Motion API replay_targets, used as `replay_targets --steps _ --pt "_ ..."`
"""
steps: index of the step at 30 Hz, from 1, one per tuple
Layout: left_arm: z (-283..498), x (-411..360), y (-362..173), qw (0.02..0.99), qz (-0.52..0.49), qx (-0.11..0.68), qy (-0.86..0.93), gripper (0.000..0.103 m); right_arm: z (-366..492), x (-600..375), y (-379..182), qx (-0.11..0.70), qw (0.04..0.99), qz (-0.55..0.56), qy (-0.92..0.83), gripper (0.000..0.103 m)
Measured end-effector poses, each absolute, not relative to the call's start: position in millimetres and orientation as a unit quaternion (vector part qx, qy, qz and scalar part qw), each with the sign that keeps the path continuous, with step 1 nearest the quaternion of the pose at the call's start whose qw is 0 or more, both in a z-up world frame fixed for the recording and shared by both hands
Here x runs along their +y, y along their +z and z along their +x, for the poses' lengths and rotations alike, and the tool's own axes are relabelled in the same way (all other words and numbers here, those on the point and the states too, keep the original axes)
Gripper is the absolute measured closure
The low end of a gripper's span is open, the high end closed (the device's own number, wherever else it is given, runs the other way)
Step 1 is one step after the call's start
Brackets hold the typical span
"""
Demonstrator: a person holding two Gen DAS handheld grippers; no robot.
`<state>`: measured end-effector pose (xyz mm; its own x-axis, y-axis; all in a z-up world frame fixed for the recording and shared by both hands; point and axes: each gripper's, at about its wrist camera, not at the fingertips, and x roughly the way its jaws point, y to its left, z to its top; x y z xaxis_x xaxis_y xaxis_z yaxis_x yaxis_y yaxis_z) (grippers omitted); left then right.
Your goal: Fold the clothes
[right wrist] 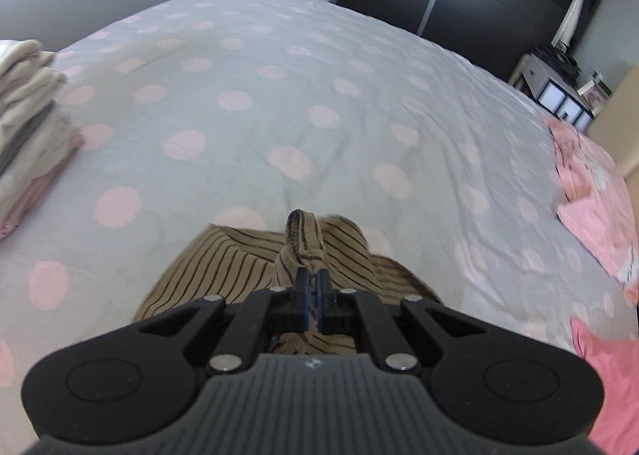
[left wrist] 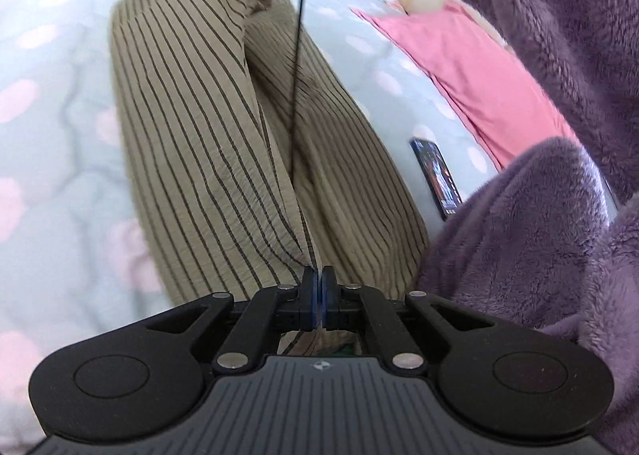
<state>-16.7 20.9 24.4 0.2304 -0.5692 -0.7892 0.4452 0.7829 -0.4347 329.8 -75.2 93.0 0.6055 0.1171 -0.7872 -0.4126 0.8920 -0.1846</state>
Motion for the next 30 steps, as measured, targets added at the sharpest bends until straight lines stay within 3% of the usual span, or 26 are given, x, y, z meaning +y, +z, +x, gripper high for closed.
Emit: replay_targets --steps 15,27,30 --pt "-9 -24 -26 0.717 -0.007 0.592 -0.367 0.103 352 -154 -7 0.518 0.835 -0.18 0.053 0.1" --pt "-19 -15 -33 0.716 -0.002 0.604 -0.35 0.103 340 -171 9 0.521 0.84 -0.133 0.071 0.099" --pt "-20 -17 -35 0.724 -0.002 0.599 -0.342 0.103 339 -174 6 0.519 0.845 -0.104 0.076 0.09"
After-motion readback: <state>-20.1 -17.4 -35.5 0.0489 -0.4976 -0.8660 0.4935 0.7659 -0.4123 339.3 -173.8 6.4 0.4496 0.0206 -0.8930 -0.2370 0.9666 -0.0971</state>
